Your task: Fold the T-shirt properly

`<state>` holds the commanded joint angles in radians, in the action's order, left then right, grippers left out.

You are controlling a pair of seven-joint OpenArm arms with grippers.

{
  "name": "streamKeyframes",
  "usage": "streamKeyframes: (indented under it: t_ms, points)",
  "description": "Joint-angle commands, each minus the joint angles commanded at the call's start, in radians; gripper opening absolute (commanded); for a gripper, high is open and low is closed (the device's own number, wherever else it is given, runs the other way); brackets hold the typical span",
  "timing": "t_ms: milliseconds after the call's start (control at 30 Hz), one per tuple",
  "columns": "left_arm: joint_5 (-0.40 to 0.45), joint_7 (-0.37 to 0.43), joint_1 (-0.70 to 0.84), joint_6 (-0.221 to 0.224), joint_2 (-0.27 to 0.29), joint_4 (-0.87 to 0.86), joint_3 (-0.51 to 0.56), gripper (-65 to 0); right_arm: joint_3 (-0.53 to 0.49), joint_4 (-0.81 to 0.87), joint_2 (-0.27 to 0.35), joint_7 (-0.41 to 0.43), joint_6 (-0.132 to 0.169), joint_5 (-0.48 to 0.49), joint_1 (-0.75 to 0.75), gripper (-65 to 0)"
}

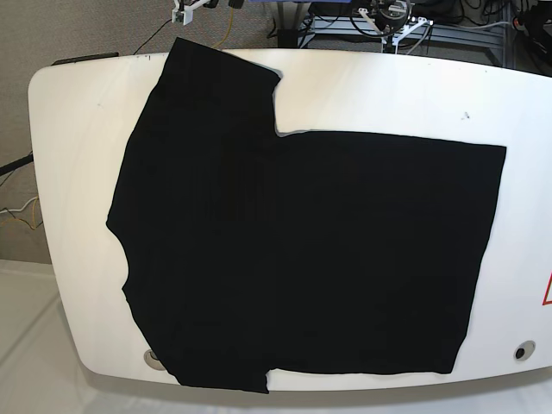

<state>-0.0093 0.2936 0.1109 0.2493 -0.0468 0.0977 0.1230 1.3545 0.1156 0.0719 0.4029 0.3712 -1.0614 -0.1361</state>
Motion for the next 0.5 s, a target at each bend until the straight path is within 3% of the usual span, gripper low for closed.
streamKeyframes:
  t_ms: [100,167,433,500]
  points:
    - [-0.001,0.004,0.003,0.001,0.000,0.001,0.001,-65.0,0.000,-0.004,0.002,0.012,-0.031,-0.004,-0.001,-64.0]
    - [-0.006,0.013,0.006,0.011,0.003,0.021,0.001,-65.0,-0.012,0.029,-0.004,-0.001,-0.028,0.015,-0.006,-63.4]
    - [-0.007,0.016,0.008,-0.004,0.003,0.028,0.003,-65.0,-0.018,0.143,-0.022,-0.013,0.092,0.080,-0.024,-62.6]
    - [-0.016,0.015,0.002,-0.022,0.000,0.031,0.015,-65.0,-0.006,0.184,-0.035,-0.016,0.170,0.089,-0.019,-63.0]
